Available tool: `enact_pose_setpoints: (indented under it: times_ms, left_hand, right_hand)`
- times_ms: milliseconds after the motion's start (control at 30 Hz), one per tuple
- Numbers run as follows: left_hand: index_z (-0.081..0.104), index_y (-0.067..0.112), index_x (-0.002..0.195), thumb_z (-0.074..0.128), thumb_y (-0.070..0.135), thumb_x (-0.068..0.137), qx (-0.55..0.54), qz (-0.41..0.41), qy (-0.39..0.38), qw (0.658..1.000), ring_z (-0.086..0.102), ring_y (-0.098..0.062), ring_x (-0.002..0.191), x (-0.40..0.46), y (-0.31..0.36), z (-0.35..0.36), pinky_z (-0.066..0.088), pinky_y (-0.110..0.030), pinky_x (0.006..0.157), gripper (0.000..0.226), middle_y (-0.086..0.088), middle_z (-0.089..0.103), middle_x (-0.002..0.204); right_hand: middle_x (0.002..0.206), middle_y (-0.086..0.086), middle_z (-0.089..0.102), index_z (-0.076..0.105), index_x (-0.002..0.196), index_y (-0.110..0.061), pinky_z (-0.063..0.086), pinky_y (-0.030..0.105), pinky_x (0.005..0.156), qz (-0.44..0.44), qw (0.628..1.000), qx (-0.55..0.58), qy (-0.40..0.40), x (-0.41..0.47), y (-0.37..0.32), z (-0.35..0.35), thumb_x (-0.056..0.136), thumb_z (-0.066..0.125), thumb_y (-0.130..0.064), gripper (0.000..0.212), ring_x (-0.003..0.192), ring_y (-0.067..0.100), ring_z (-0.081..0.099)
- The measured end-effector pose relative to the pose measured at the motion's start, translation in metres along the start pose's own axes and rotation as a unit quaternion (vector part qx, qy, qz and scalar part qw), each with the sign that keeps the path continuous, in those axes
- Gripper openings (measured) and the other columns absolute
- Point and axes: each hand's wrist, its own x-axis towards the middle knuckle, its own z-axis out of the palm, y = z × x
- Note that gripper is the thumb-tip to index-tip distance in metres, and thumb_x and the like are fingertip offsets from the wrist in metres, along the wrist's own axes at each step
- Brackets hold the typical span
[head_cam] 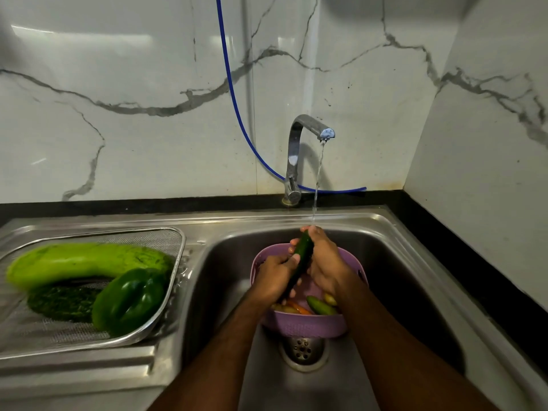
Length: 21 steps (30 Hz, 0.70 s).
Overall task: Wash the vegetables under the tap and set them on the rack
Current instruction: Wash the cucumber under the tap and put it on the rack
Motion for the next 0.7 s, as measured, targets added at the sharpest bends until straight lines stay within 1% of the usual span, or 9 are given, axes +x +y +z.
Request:
enact_pose_setpoints:
  times_ms: [33,100,167,233,267,400,533,633,700]
  left_hand:
    - [0.066,0.006,0.098,0.041,0.037,0.106,-0.031,-0.04,-0.011,0.999,0.057,-0.017,0.049,-0.004,0.006,0.0,0.043,-0.028,0.043,0.041,-0.006,0.066,0.071]
    - [0.064,0.007,0.095,0.036,0.04,0.106,-0.097,-0.103,-0.039,0.989,0.053,-0.014,0.045,-0.01,0.016,-0.001,0.036,-0.021,0.037,0.045,-0.004,0.063,0.066]
    - [0.064,0.009,0.092,0.035,0.045,0.105,-0.168,-0.147,-0.072,0.972,0.05,-0.012,0.042,-0.014,0.022,-0.002,0.031,-0.018,0.036,0.048,-0.002,0.062,0.063]
    - [0.065,0.011,0.088,0.035,0.05,0.104,-0.206,-0.17,-0.096,0.959,0.048,-0.011,0.041,-0.016,0.023,-0.003,0.028,-0.016,0.037,0.052,-0.002,0.062,0.064]
    - [0.065,0.011,0.087,0.035,0.051,0.104,-0.211,-0.172,-0.104,0.957,0.047,-0.011,0.041,-0.016,0.022,-0.003,0.028,-0.016,0.037,0.052,-0.002,0.062,0.065]
    - [0.066,0.01,0.091,0.036,0.049,0.104,-0.219,-0.16,-0.106,0.957,0.048,-0.012,0.043,-0.018,0.019,-0.002,0.029,-0.019,0.037,0.051,-0.004,0.063,0.067]
    - [0.067,0.008,0.093,0.034,0.048,0.105,-0.211,-0.138,-0.086,0.964,0.05,-0.012,0.044,-0.018,0.019,0.0,0.032,-0.019,0.036,0.053,-0.004,0.063,0.067]
    - [0.067,0.01,0.097,0.035,0.05,0.105,-0.226,-0.138,-0.082,0.961,0.048,-0.012,0.043,-0.017,0.018,0.001,0.03,-0.017,0.035,0.051,-0.004,0.063,0.068]
    - [0.066,0.01,0.099,0.036,0.05,0.104,-0.233,-0.141,-0.08,0.959,0.048,-0.012,0.042,-0.016,0.017,0.001,0.029,-0.017,0.034,0.051,-0.005,0.063,0.068]
  right_hand:
    - [0.102,0.017,0.067,0.062,0.126,-0.009,0.06,0.038,0.076,0.007,0.999,0.037,-0.015,-0.001,0.0,0.001,0.11,0.043,-0.034,0.035,0.09,0.026,0.068]
    - [0.095,0.016,0.066,0.061,0.128,-0.009,0.062,0.039,0.07,0.025,0.995,0.092,-0.041,-0.003,0.001,0.0,0.11,0.044,-0.033,0.035,0.086,0.027,0.068]
    - [0.092,0.014,0.065,0.062,0.125,-0.008,0.062,0.037,0.065,0.046,0.99,0.122,-0.045,-0.004,-0.001,-0.001,0.109,0.046,-0.035,0.036,0.083,0.026,0.068]
    - [0.094,0.014,0.065,0.064,0.121,-0.007,0.06,0.038,0.068,0.067,0.989,0.127,-0.04,-0.005,-0.003,-0.003,0.107,0.049,-0.039,0.038,0.086,0.024,0.066]
    - [0.097,0.014,0.067,0.065,0.121,-0.007,0.059,0.039,0.071,0.075,0.99,0.114,-0.034,-0.005,-0.004,-0.004,0.106,0.05,-0.041,0.04,0.088,0.024,0.066]
    - [0.105,0.016,0.071,0.067,0.12,-0.01,0.061,0.037,0.064,0.072,0.996,0.045,-0.005,-0.005,-0.005,-0.003,0.104,0.053,-0.047,0.042,0.087,0.025,0.07]
    - [0.1,0.017,0.07,0.066,0.115,-0.012,0.061,0.044,0.083,0.036,0.999,0.0,0.021,-0.002,-0.011,0.003,0.106,0.048,-0.048,0.042,0.082,0.026,0.068]
    - [0.1,0.016,0.068,0.064,0.115,-0.011,0.06,0.039,0.073,-0.019,0.999,-0.027,0.009,-0.001,-0.009,0.004,0.11,0.042,-0.036,0.034,0.079,0.024,0.065]
    - [0.107,0.016,0.067,0.064,0.119,-0.012,0.06,0.036,0.073,-0.038,0.999,-0.022,-0.016,-0.003,-0.008,0.003,0.112,0.039,-0.031,0.032,0.085,0.024,0.066]
